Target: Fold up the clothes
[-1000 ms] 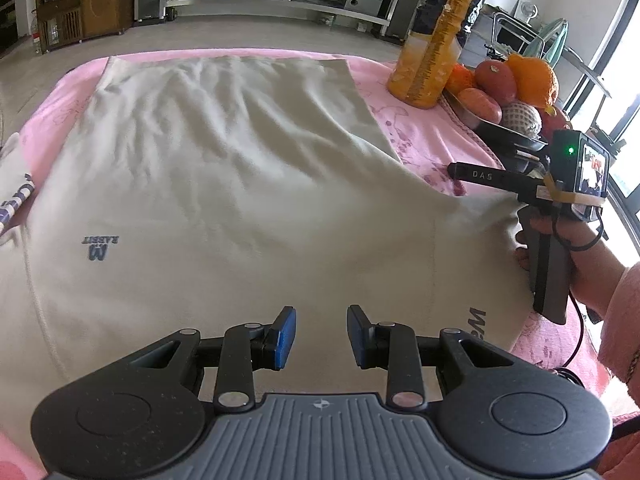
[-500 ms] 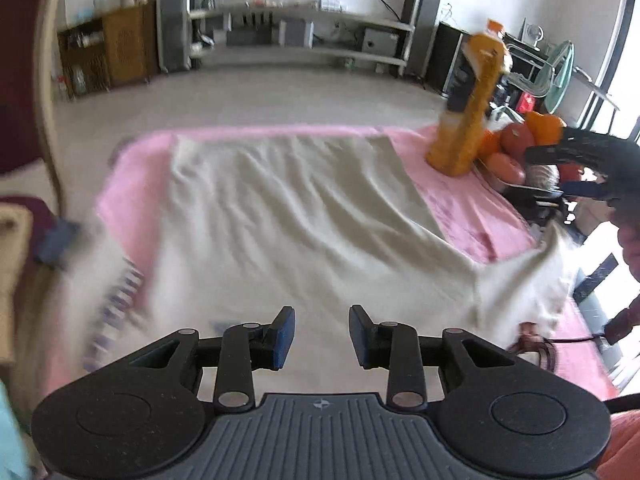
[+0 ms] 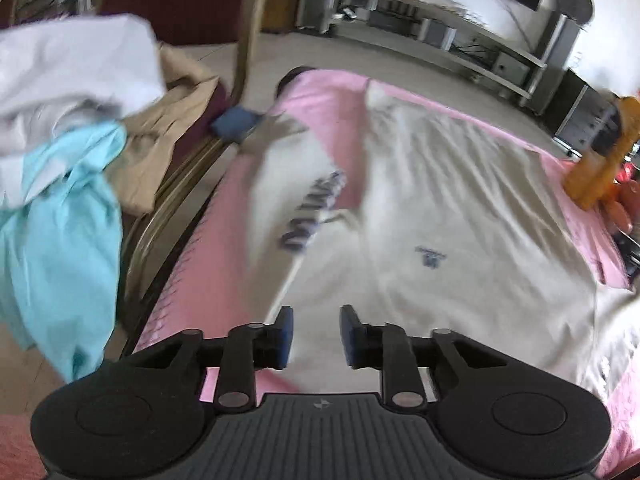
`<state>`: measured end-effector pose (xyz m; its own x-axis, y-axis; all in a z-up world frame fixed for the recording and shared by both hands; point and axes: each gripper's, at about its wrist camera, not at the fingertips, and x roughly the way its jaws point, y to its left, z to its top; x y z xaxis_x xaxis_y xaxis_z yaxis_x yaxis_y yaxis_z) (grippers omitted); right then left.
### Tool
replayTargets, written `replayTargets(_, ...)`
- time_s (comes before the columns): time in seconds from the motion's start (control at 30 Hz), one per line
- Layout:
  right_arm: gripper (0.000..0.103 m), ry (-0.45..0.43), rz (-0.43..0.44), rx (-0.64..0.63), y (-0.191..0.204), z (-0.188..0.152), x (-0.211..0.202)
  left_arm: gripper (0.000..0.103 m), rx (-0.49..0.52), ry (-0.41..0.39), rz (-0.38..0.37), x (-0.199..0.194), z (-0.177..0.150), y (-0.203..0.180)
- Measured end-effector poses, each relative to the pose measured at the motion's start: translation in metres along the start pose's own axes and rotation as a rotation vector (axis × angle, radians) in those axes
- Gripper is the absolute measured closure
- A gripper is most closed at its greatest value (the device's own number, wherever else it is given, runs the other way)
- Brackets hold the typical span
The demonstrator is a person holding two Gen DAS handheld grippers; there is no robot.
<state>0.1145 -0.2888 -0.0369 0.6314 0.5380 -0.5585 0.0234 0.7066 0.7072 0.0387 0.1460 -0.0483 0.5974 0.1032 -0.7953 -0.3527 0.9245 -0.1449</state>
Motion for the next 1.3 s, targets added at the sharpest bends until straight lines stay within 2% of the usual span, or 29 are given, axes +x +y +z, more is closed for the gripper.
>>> replayTargets(0.07,0.026,0.051,-0.056,-0.037,0.0,-0.017,0.009,0.085,0.011,0.046,0.021,0.013,-0.001,-0.002)
replayTargets(0.1,0.046,0.081,-0.099,-0.074,0.001,-0.027,0.016,0.086,0.016,0.055,0.026,0.017,-0.001,-0.002)
replayTargets(0.13,0.061,0.113,-0.131,-0.096,0.002,-0.034,0.023,0.086,0.018,0.034,0.019,0.012,0.003,-0.003)
replayTargets(0.17,0.064,0.139,-0.128,-0.102,0.005,-0.038,0.027,0.085,0.02,0.012,0.013,0.007,0.006,-0.003)
replayTargets(0.23,0.065,0.165,-0.078,-0.126,0.016,-0.041,0.028,0.084,0.023,-0.029,0.002,-0.002,0.016,-0.003)
replayTargets(0.3,0.065,0.153,-0.039,-0.189,0.037,-0.036,0.025,0.079,0.021,-0.064,0.004,-0.009,0.038,0.0)
replayTargets(0.33,0.064,0.138,-0.027,-0.23,0.05,-0.031,0.024,0.073,0.022,-0.078,0.004,-0.011,0.049,0.001)
replayTargets(0.47,0.06,0.049,0.005,-0.428,0.104,-0.007,0.027,0.068,0.069,-0.096,0.045,0.007,0.096,-0.001)
replayTargets(0.53,0.054,-0.015,0.016,-0.531,0.119,0.002,0.035,0.066,0.082,-0.053,0.056,0.029,0.115,-0.006)
replayTargets(0.63,0.052,-0.094,0.032,-0.584,0.118,0.012,0.052,0.06,0.064,0.019,0.096,0.068,0.138,-0.014)
replayTargets(0.7,0.052,-0.085,0.058,-0.519,0.101,0.014,0.061,0.06,0.045,0.07,0.127,0.096,0.152,-0.02)
replayTargets(0.8,0.052,0.007,0.043,-0.482,0.087,0.015,0.075,0.059,0.017,0.145,0.174,0.137,0.173,-0.028)
replayTargets(0.9,0.048,-0.004,0.031,-0.522,0.089,0.012,0.073,0.058,0.027,0.215,0.22,0.171,0.182,-0.039)
replayTargets(0.97,0.044,-0.008,0.045,-0.532,0.091,0.011,0.071,0.056,0.044,0.233,0.286,0.183,0.179,-0.045)
replayTargets(1.0,0.043,-0.009,0.05,-0.537,0.091,0.01,0.071,0.061,0.055,0.218,0.303,0.181,0.179,-0.046)
replayTargets(1.03,0.043,-0.01,0.055,-0.543,0.091,0.009,0.07,0.085,0.066,0.204,0.32,0.178,0.179,-0.048)
replayTargets(1.07,0.043,-0.01,0.06,-0.549,0.092,0.008,0.069,0.098,0.077,0.19,0.337,0.176,0.178,-0.049)
replayTargets(1.2,0.043,-0.028,0.057,-0.547,0.092,0.008,0.066,0.099,0.16,0.07,0.317,0.131,0.177,-0.053)
replayTargets(1.23,0.043,-0.03,0.061,-0.535,0.09,0.009,0.066,0.099,0.165,0.034,0.291,0.113,0.176,-0.052)
replayTargets(1.3,0.043,-0.04,0.069,-0.518,0.089,0.01,0.064,0.099,0.14,-0.034,0.188,0.071,0.174,-0.043)
